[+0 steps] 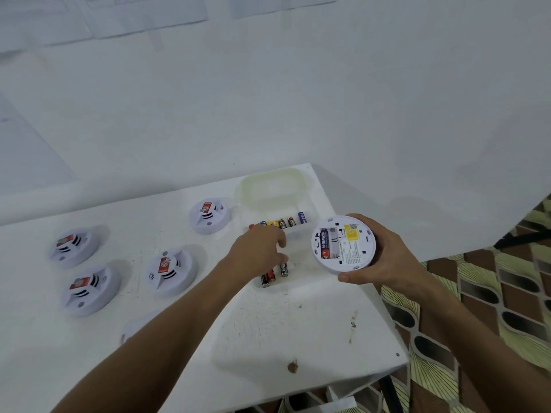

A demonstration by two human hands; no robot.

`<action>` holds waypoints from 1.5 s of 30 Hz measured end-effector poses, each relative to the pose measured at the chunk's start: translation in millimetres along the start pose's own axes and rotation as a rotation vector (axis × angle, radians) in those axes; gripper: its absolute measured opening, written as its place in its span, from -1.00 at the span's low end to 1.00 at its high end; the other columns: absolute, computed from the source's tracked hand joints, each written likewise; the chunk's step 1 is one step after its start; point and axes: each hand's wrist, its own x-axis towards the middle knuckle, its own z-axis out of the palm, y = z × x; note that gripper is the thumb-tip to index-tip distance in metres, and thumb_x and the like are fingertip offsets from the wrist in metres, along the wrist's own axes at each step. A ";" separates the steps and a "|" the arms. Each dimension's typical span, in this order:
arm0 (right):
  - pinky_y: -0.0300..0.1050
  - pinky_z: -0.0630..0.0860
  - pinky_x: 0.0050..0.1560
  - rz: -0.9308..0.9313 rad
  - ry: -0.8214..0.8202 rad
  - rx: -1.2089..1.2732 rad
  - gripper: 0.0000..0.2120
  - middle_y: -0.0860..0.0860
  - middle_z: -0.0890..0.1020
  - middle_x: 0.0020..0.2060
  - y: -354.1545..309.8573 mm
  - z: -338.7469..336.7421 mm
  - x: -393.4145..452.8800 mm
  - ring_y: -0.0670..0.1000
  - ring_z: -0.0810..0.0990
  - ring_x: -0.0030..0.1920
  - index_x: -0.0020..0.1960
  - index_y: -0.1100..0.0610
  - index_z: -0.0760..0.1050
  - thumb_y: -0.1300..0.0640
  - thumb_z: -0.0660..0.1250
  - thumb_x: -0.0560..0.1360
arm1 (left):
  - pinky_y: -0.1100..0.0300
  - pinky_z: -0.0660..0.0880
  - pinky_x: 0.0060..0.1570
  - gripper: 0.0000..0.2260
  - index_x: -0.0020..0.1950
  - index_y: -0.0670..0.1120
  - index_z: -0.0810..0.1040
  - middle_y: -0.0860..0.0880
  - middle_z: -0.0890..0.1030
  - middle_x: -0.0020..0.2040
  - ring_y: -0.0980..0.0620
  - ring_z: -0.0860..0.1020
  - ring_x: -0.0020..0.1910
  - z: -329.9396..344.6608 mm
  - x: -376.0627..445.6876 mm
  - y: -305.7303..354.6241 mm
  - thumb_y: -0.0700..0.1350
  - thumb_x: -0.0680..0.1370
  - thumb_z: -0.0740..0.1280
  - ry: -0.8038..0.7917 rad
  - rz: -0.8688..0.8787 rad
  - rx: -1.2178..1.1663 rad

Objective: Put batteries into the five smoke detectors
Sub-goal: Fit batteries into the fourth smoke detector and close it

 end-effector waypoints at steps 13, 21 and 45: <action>-0.29 0.58 0.03 0.032 0.000 -0.035 -0.20 -0.19 0.62 0.12 7.1 -17.4 -14.0 -0.08 0.58 0.18 0.29 -0.06 0.45 0.16 0.69 0.13 | 0.19 0.58 -0.20 -0.66 0.23 -0.06 0.51 0.03 0.63 -0.19 0.08 0.63 -0.27 20.0 3.4 11.6 -0.05 0.49 0.43 -0.047 -0.033 -0.188; -0.31 0.58 0.02 0.016 -0.019 -0.014 -0.21 -0.22 0.62 0.11 6.3 -15.7 -9.1 -0.11 0.59 0.17 0.29 -0.04 0.45 0.24 0.68 0.15 | 0.31 0.54 -0.16 -0.75 0.20 -0.02 0.61 0.07 0.70 -0.21 0.25 0.61 -0.29 -14.4 -16.6 33.4 -0.08 0.52 0.40 0.267 0.105 -0.573; -0.13 0.62 0.00 -0.076 -0.252 0.092 -0.18 -0.06 0.63 0.11 -34.7 79.4 52.1 -0.01 0.61 0.15 0.32 0.05 0.46 0.37 0.67 0.14 | 0.34 0.55 -0.07 -0.40 0.45 0.11 0.38 0.09 0.42 0.21 0.15 0.49 0.11 -37.5 -87.4 -29.3 0.20 0.43 0.38 0.264 0.116 -0.463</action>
